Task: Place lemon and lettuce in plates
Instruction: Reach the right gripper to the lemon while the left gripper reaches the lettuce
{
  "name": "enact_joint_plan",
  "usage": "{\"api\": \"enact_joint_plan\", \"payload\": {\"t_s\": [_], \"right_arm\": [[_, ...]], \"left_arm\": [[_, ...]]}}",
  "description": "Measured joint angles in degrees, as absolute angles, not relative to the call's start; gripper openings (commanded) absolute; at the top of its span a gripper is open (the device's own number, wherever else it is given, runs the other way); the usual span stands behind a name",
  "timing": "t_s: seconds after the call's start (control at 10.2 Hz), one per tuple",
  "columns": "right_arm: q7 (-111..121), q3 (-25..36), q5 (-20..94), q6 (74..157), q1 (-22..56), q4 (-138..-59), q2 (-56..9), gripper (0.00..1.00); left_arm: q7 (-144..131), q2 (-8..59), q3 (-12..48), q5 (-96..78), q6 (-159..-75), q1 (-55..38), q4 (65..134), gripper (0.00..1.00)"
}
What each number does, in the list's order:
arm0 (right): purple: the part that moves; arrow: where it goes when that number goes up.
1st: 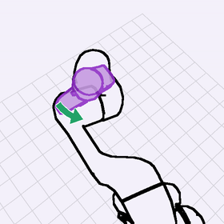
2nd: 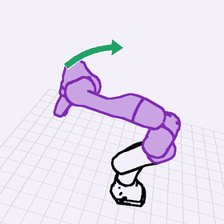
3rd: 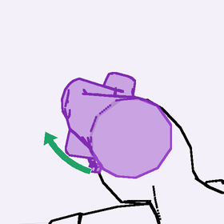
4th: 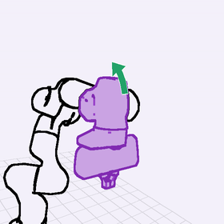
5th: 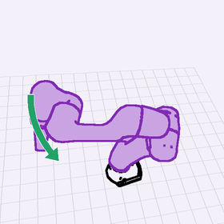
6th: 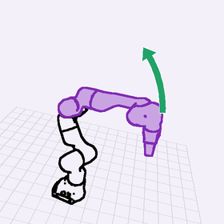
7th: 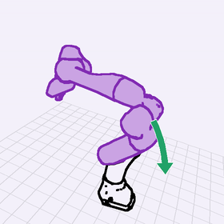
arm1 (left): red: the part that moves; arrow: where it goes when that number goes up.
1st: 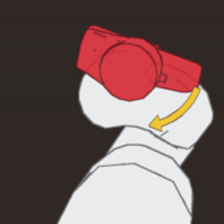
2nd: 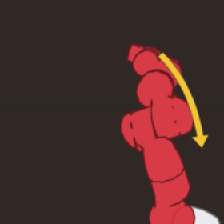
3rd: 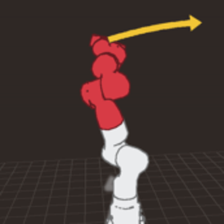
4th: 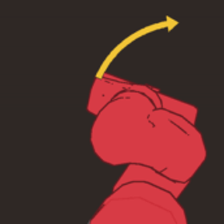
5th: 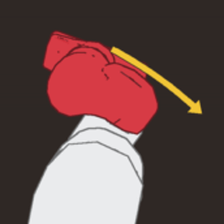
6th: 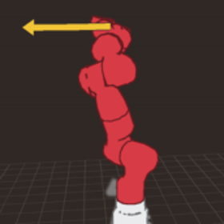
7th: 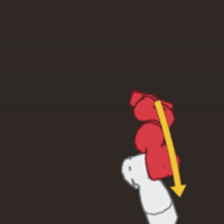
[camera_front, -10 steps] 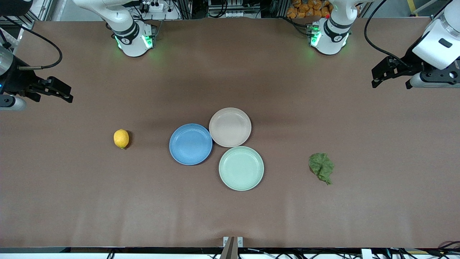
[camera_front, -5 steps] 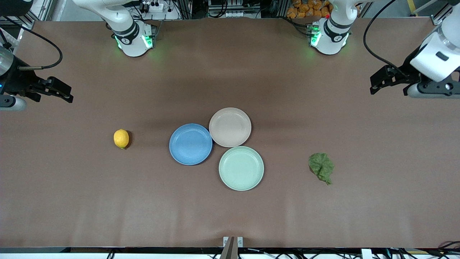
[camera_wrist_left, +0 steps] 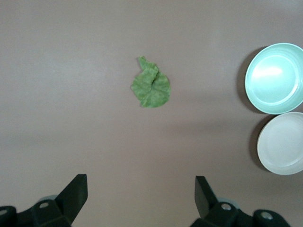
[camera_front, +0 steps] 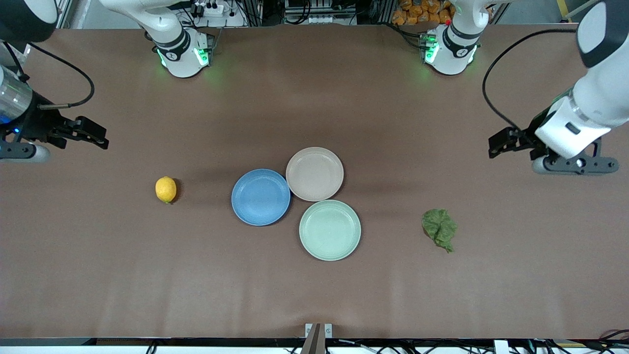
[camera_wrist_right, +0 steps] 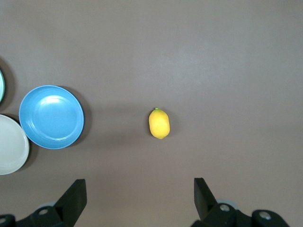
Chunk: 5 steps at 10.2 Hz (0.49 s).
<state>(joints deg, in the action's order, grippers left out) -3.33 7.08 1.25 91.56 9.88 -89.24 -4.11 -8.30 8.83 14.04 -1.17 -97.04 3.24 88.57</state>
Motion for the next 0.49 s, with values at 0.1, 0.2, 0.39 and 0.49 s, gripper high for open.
{"api": "enact_joint_plan", "payload": {"t_s": [0.1,0.2,0.39,0.49], "right_arm": [[-1.72,7.18,1.31,92.93,9.67,-91.05,-4.22,1.00],[-0.23,7.26,1.34,94.61,9.59,-93.47,-4.33,1.00],[1.52,7.25,1.38,98.58,9.59,-98.92,-4.64,1.00],[2.11,7.25,1.51,100.26,9.59,-101.15,-4.79,1.00]], "left_arm": [[-8.42,10.39,14.04,-1.17,-97.60,3.10,88.55,1.00],[-8.45,12.08,14.03,-1.17,-98.40,3.04,88.54,1.00],[-8.44,15.29,14.05,-0.92,-99.90,2.40,88.46,1.00],[-8.44,16.92,14.04,0.14,-100.08,1.82,88.43,1.00]]}}
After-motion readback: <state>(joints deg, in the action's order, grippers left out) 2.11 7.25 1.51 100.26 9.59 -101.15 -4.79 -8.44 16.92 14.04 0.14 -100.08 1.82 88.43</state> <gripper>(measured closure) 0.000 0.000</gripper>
